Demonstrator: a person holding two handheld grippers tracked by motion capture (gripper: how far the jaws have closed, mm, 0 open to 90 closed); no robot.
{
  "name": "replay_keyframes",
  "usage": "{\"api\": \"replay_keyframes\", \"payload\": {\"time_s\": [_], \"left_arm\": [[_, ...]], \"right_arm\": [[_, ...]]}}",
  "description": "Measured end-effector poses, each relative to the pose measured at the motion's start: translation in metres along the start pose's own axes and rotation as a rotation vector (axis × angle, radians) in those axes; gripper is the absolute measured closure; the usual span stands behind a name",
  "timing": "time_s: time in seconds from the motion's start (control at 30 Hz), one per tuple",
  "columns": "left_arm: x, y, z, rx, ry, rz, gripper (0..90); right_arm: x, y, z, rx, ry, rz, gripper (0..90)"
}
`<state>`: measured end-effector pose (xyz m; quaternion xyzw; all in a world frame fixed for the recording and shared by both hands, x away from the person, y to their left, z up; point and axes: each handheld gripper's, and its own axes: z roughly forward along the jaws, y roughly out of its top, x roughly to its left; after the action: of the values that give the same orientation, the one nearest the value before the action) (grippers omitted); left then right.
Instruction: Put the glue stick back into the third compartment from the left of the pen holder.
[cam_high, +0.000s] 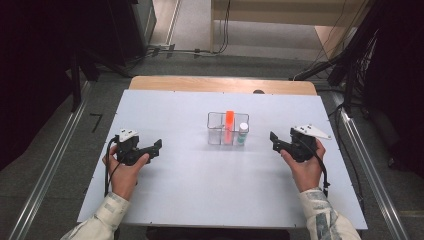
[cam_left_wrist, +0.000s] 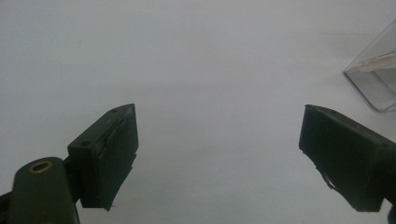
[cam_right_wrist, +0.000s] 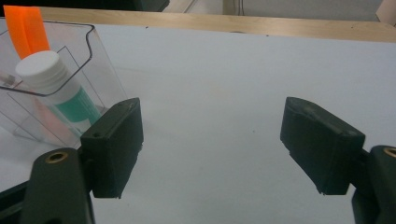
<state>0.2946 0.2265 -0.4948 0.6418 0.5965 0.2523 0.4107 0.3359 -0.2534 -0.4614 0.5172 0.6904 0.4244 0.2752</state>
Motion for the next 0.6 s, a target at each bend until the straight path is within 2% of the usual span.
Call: {"api": "replay_keyframes", "payload": {"time_s": [0.6], "left_arm": [[-0.011,-0.003,-0.012,-0.015,-0.035,0.041,12.3]], "right_arm": [[-0.019,-0.017,-0.028,-0.003,-0.035,-0.016,18.6]]}}
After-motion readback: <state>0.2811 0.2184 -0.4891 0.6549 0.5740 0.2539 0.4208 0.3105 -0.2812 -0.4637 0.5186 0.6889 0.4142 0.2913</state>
